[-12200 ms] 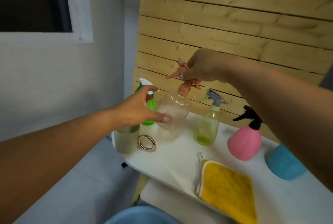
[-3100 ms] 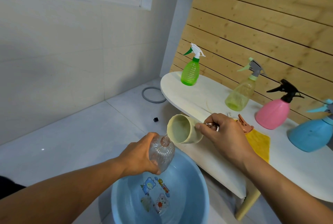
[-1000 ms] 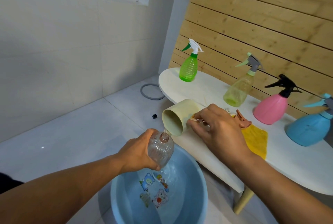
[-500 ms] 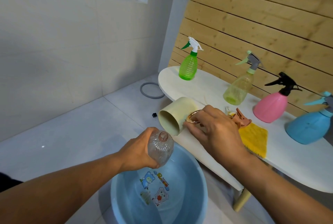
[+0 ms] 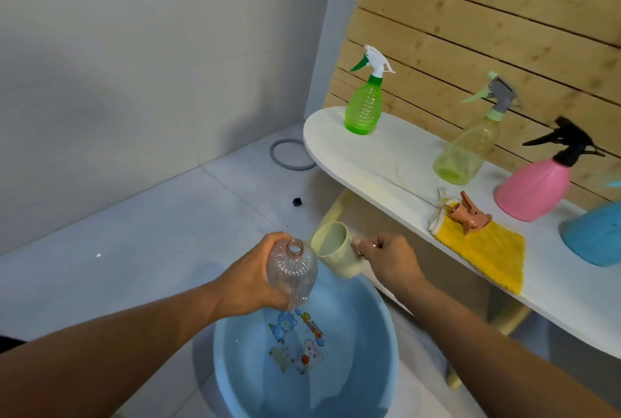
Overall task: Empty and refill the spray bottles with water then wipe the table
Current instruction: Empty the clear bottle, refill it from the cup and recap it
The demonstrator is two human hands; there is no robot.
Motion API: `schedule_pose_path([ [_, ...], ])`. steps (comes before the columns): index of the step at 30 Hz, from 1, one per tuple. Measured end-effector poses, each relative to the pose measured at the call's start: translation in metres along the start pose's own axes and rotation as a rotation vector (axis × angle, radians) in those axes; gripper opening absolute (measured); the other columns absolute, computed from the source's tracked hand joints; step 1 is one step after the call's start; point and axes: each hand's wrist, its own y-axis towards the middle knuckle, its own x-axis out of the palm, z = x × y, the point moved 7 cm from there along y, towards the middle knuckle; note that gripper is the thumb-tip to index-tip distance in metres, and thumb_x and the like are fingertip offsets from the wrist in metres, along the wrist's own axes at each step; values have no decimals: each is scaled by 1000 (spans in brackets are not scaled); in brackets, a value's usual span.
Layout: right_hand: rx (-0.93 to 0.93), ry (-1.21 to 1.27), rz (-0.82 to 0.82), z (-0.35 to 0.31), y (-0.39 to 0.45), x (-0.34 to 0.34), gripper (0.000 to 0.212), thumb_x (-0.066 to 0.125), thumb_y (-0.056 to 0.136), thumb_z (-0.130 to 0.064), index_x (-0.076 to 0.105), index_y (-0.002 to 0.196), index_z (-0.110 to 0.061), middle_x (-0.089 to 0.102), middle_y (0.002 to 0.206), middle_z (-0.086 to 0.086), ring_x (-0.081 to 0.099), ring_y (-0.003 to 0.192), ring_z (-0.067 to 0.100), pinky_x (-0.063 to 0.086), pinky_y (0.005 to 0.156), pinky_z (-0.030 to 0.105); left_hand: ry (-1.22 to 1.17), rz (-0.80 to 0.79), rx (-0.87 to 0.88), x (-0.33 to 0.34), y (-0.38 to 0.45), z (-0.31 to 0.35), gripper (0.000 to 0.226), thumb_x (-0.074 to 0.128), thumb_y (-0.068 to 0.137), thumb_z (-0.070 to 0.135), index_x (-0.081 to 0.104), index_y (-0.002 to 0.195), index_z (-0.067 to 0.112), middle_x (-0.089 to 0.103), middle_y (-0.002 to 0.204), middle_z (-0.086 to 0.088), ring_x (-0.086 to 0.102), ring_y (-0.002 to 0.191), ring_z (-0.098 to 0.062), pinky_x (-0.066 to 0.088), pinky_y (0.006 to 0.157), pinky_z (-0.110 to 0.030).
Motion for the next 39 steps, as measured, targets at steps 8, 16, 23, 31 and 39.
schedule_pose_path([
  [8,72,-382,-330,87,20,89,36,56,101,-28,53,67,-17,56,78,4,51,77,20,36,69,27,-39,78,-12,-2,7,-16,102,98,53,21,43,132,53,60,122,30,63,116,1,55,86,-16],
  [16,-13,-639,-398,133,17,133,25,49,101,-25,69,89,-17,69,97,1,67,105,25,35,72,24,-46,134,-10,-9,10,-24,105,101,51,29,43,136,52,62,131,23,62,122,-2,55,91,-17],
  [23,-50,-787,-495,149,5,164,30,50,103,-21,66,127,-14,66,126,8,64,118,26,49,96,31,-25,129,-40,-13,8,-31,107,101,52,32,41,138,52,61,129,24,63,119,-2,58,93,-26],
  [31,148,-304,-341,146,10,143,30,58,100,-16,61,70,-10,54,74,6,55,71,20,43,65,28,0,93,-67,-16,2,-34,106,100,53,34,40,139,52,63,129,22,64,119,-6,59,99,-38],
  [39,326,189,-227,130,-3,105,24,67,91,-21,66,76,-3,58,72,11,51,63,22,44,57,31,56,84,-71,-18,-6,-26,107,99,48,37,39,135,54,62,125,25,65,115,-5,59,98,-38],
])
